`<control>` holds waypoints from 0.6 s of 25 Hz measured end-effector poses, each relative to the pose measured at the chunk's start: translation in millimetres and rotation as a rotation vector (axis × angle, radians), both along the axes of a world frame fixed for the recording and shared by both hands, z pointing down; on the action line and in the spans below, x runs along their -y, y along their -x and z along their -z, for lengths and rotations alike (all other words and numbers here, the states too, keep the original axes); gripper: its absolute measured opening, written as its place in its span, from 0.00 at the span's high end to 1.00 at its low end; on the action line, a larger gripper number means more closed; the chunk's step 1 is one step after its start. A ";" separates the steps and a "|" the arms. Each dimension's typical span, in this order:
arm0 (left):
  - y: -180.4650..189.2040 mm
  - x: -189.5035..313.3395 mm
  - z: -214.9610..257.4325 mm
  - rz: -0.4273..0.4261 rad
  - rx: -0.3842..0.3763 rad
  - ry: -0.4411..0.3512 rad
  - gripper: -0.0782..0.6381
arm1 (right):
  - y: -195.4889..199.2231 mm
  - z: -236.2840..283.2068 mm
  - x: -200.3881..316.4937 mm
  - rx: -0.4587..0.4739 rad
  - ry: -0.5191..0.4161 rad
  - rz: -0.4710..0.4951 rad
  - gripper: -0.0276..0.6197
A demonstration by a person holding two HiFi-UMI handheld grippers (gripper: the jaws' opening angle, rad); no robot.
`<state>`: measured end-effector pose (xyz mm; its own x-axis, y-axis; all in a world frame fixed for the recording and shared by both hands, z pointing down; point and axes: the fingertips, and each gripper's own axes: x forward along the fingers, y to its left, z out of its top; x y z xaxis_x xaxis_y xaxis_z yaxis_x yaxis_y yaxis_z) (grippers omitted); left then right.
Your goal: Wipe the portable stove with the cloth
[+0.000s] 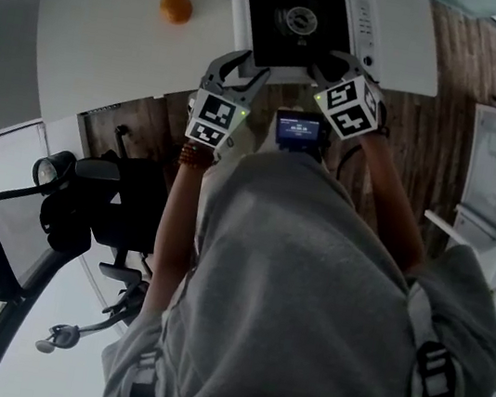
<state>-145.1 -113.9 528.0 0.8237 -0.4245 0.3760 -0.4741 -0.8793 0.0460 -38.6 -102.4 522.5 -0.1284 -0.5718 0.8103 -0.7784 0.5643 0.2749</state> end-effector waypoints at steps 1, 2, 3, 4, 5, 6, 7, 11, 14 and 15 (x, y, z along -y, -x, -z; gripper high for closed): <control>0.4 0.0 -1.1 0.004 0.001 0.001 0.60 | 0.6 -0.8 0.4 0.011 0.006 0.004 0.81; 0.7 0.2 -2.0 0.007 0.005 0.000 0.60 | 1.0 -1.1 0.6 0.023 0.012 0.007 0.81; 1.0 0.2 -2.3 0.011 0.011 0.000 0.60 | 1.4 -0.9 0.6 0.035 0.016 0.012 0.81; 1.5 -0.8 -1.9 0.016 0.018 -0.001 0.60 | 1.9 -0.2 -0.3 0.048 0.019 0.017 0.81; 2.0 -3.1 -0.4 0.022 0.021 -0.001 0.60 | 2.3 0.8 -2.2 0.061 0.022 0.022 0.81; 2.4 -6.0 2.5 0.029 0.019 -0.002 0.60 | 2.5 1.9 -4.7 0.073 0.025 0.029 0.81; 3.1 -8.4 6.7 0.039 0.013 -0.005 0.60 | 2.4 3.2 -6.4 0.083 0.026 0.036 0.81; 10.3 -13.5 28.7 0.091 0.004 -0.038 0.60 | 2.7 6.2 -3.6 0.113 0.026 0.055 0.81; 17.4 -22.2 43.0 0.124 0.001 -0.054 0.60 | 3.6 5.6 -3.1 0.119 0.032 0.062 0.81; 19.3 -24.7 47.4 0.137 -0.003 -0.060 0.60 | 4.4 5.9 -3.2 0.124 0.033 0.064 0.81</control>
<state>-164.5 -89.2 480.6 0.7576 -0.5542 0.3447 -0.5894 -0.8078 -0.0033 -43.1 -99.3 516.6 -0.2644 -0.5322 0.8042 -0.7672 0.6214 0.1589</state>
